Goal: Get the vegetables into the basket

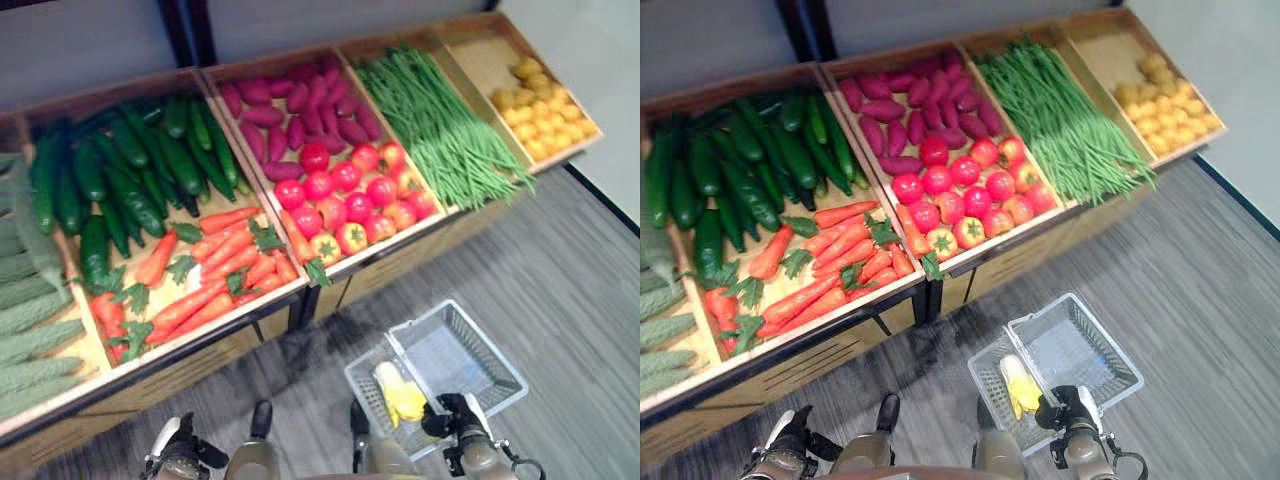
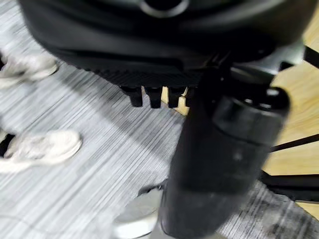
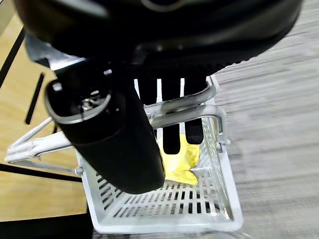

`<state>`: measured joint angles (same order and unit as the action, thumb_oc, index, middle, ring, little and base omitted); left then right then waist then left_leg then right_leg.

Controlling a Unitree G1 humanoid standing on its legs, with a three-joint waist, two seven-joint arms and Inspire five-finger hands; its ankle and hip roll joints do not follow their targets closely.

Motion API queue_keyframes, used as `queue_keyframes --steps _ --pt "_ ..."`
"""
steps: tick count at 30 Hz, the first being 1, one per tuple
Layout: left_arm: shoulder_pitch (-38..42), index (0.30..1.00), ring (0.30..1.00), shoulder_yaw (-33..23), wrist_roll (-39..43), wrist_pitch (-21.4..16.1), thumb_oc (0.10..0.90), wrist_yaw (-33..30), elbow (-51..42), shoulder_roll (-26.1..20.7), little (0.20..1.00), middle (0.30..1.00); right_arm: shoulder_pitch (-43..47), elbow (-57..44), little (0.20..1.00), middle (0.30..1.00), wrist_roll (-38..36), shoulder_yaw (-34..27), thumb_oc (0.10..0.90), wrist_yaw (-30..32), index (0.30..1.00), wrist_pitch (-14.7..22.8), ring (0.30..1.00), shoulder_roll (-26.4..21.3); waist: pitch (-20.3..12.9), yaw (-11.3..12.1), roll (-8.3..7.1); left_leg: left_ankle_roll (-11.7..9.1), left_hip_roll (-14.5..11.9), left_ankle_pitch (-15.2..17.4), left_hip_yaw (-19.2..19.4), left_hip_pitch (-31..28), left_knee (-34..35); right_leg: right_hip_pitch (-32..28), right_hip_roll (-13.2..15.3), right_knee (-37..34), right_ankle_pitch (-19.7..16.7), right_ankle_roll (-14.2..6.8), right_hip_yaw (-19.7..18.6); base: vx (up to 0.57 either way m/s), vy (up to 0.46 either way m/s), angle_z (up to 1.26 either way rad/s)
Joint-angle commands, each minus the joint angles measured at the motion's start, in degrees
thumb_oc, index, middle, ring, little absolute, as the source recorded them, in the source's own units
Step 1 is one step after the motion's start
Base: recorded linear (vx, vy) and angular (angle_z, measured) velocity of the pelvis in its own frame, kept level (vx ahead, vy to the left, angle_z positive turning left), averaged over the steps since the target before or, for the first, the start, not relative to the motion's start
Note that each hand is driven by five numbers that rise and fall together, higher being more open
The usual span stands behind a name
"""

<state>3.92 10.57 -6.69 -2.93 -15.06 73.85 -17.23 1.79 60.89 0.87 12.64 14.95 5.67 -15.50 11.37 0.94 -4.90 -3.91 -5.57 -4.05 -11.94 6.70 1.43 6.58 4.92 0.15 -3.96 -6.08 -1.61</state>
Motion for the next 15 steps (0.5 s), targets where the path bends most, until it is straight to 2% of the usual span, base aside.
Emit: queue_keyframes --steps 1,3,4,5,6,7,8,9,10,12,13,14,15 --pt "0.70 1.000 1.000 -1.69 1.21 -0.47 0.900 -1.30 0.57 -2.62 1.000 1.000 -1.12 -5.40 0.300 0.300 -0.31 -1.31 0.400 0.32 0.300 2.56 0.300 -4.00 0.74 0.09 -1.06 1.07 2.56 3.35 2.19 -0.58 -3.69 3.37 3.13 4.86 0.38 -3.84 -2.98 -0.01 -0.337 0.35" --pt "0.41 1.000 1.000 -1.87 0.83 -0.45 0.900 -1.54 0.97 -2.88 1.000 1.000 -0.91 -5.72 0.300 0.300 0.23 0.15 0.400 -0.36 0.300 3.06 0.300 -4.53 0.45 0.60 -0.71 -1.02 0.50 0.85 0.17 0.42 -3.07 1.66 0.64 2.90 1.42 -2.08 -2.07 -0.06 -0.422 0.26" --pt "0.40 1.000 1.000 -1.88 0.83 -0.45 0.900 -1.54 0.96 -2.87 1.000 1.000 -0.91 -5.70 0.300 0.300 0.23 0.16 0.400 -0.36 0.300 3.07 0.300 -4.54 0.44 0.53 -0.67 -1.05 0.47 0.79 0.09 0.40 -2.98 1.62 0.62 2.85 1.40 -2.06 -1.98 -0.14 -0.405 0.53" --pt "0.78 1.000 1.000 -1.81 0.72 -0.43 0.900 -1.80 0.65 -2.61 1.000 1.000 -0.80 -6.71 0.300 0.300 1.03 0.98 0.400 -0.71 0.300 3.24 0.300 -5.56 0.77 0.54 -0.14 -2.39 -1.05 -1.76 0.29 1.75 -1.87 1.05 0.19 1.54 1.30 -1.54 -0.07 -0.09 -0.180 0.65" --pt "0.78 1.000 1.000 -1.82 0.71 -0.43 0.900 -1.80 0.64 -2.60 1.000 1.000 -0.80 -6.71 0.300 0.300 1.03 0.99 0.400 -0.71 0.300 3.24 0.300 -5.57 0.75 0.44 -0.12 -2.40 -1.04 -1.77 0.20 1.78 -1.87 1.02 0.20 1.52 1.30 -1.53 0.03 -0.22 -0.274 0.63" --pt "1.17 1.000 1.000 -1.39 0.59 -0.46 0.900 -1.75 0.34 -1.84 1.000 1.000 -0.63 -6.87 0.300 0.300 2.06 1.48 0.400 -0.84 0.300 3.14 0.300 -6.69 1.18 -0.64 0.07 -1.69 -1.91 -2.23 5.42 3.12 -2.94 0.82 1.34 0.24 0.44 -1.35 1.81 -0.12 -0.095 0.31" --pt "1.16 1.000 1.000 -1.39 0.59 -0.45 0.900 -1.75 0.33 -1.82 1.000 1.000 -0.63 -6.88 0.300 0.300 2.07 1.49 0.400 -0.85 0.300 3.13 0.300 -6.71 1.21 -0.62 0.08 -1.68 -1.91 -2.13 5.45 3.10 -3.04 0.77 1.34 0.22 0.46 -1.36 1.78 -0.24 -0.141 0.50" --pt "1.43 1.000 1.000 -1.00 0.09 -0.40 0.900 -1.60 -0.21 -0.96 1.000 1.000 -0.56 -6.32 0.300 0.300 3.11 1.45 0.400 -0.71 0.300 2.75 0.300 -7.79 0.99 -1.76 0.21 -1.46 -2.63 -0.40 12.27 2.17 -5.58 1.21 2.50 -0.13 -0.15 -1.21 3.10 -0.11 -0.046 0.44" --pt "1.42 1.000 1.000 -0.99 0.08 -0.39 0.900 -1.60 -0.22 -0.93 1.000 1.000 -0.56 -6.32 0.300 0.300 3.11 1.45 0.400 -0.72 0.300 2.75 0.300 -7.82 1.08 -1.67 0.25 -1.47 -2.69 -0.22 12.34 2.09 -5.74 1.11 2.44 -0.11 -0.11 -1.21 3.02 -0.15 -0.060 0.42" --pt "1.15 1.000 1.000 -0.51 -0.29 -0.26 0.900 -1.28 -0.26 -0.04 1.000 1.000 -0.97 -6.08 0.300 0.300 2.94 0.88 0.400 -0.72 0.300 2.37 0.300 -8.10 0.00 -2.73 0.81 -1.63 -3.47 0.32 16.95 -0.05 -6.88 1.62 2.96 -0.28 -0.44 -0.96 4.68 -0.08 -0.023 0.36" --pt "0.60 1.000 1.000 -0.15 -0.25 -0.22 0.900 -1.15 -0.22 0.72 1.000 1.000 -1.58 -5.24 0.300 0.300 2.64 0.66 0.400 -0.93 0.300 2.11 0.300 -7.87 -1.11 -3.08 1.59 -1.84 -3.15 1.29 17.47 -1.75 -4.51 1.48 3.06 -0.75 -0.56 -1.31 6.00 -0.06 -0.011 0.69" --pt "0.58 1.000 1.000 -0.15 -0.25 -0.22 0.900 -1.16 -0.22 0.73 1.000 1.000 -1.60 -5.24 0.300 0.300 2.63 0.67 0.400 -0.93 0.300 2.12 0.300 -7.89 -1.11 -3.12 1.61 -1.84 -3.15 1.23 17.44 -1.82 -4.39 1.43 3.05 -0.78 -0.56 -1.31 6.05 -0.03 0.054 0.71" --pt "0.04 1.000 1.000 -0.10 -0.07 -0.21 0.900 -0.88 -0.20 1.22 1.000 1.000 -1.80 -4.35 0.300 0.300 2.99 0.71 0.400 -1.13 0.300 1.83 0.300 -7.71 -2.07 -3.14 2.62 -1.93 -3.13 -0.48 17.73 -2.35 0.19 1.33 2.88 -1.13 -1.01 -1.81 6.86 -0.01 0.094 0.57"
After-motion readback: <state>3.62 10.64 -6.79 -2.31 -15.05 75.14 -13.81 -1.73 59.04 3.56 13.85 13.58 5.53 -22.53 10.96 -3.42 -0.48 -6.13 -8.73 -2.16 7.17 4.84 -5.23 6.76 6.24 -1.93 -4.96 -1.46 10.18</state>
